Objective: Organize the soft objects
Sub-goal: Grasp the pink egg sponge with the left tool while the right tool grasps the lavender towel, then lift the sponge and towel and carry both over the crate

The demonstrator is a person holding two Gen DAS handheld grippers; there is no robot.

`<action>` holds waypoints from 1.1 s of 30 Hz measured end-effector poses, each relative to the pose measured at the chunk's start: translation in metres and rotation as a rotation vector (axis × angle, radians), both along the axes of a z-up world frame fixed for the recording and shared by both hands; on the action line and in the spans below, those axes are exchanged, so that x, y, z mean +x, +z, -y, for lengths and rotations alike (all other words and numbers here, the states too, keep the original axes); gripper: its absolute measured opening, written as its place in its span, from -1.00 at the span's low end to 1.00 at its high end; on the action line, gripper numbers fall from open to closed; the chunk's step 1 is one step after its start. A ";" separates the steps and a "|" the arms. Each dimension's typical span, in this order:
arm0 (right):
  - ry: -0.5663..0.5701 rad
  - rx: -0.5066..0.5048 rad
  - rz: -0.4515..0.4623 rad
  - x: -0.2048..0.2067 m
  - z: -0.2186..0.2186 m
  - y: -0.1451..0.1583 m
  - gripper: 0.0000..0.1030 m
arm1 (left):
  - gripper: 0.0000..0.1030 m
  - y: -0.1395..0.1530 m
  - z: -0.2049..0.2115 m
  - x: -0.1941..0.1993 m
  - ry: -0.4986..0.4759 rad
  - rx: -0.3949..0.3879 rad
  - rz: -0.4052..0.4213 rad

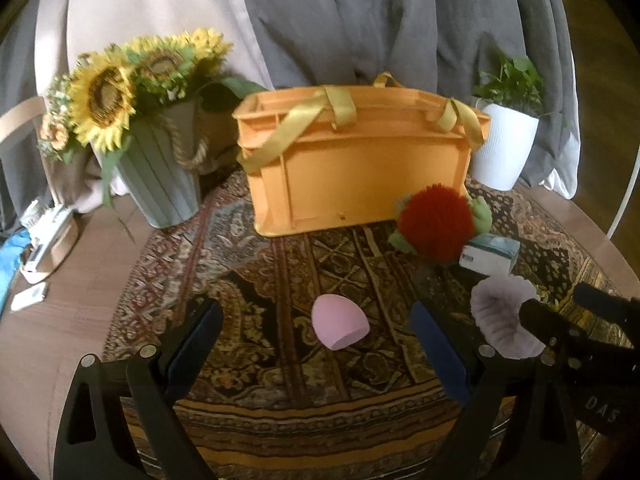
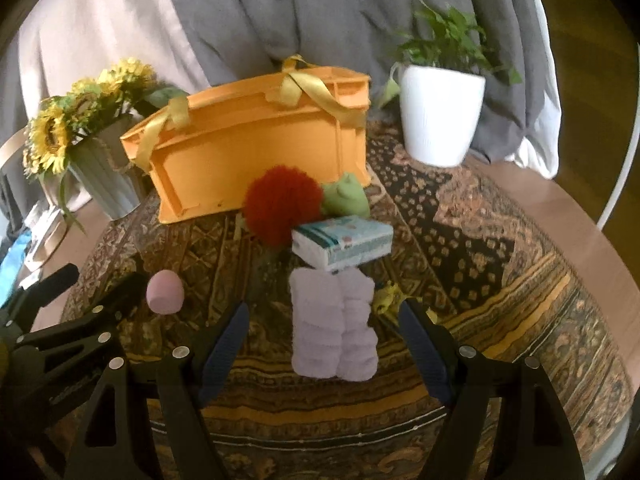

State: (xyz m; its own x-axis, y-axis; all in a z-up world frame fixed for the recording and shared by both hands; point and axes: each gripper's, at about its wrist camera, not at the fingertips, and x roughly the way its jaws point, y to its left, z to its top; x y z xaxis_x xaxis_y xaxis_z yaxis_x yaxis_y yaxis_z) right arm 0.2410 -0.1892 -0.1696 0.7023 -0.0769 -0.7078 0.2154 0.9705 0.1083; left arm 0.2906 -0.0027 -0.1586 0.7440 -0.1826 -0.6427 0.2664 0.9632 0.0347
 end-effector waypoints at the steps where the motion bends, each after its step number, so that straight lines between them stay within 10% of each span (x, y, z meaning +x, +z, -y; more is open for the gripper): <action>1: -0.007 0.008 -0.004 0.000 0.001 -0.003 0.50 | 0.87 -0.003 0.001 0.002 -0.001 -0.005 -0.007; 13: -0.059 0.081 -0.057 0.008 0.005 -0.030 0.37 | 0.64 -0.030 0.011 0.027 -0.003 -0.021 -0.087; 25: -0.075 0.086 -0.073 0.012 0.008 -0.037 -0.07 | -0.18 -0.049 0.018 0.041 -0.010 -0.018 -0.161; 33: -0.047 0.071 -0.065 0.010 0.009 -0.033 -0.50 | -0.26 -0.046 0.016 0.035 -0.008 -0.016 -0.156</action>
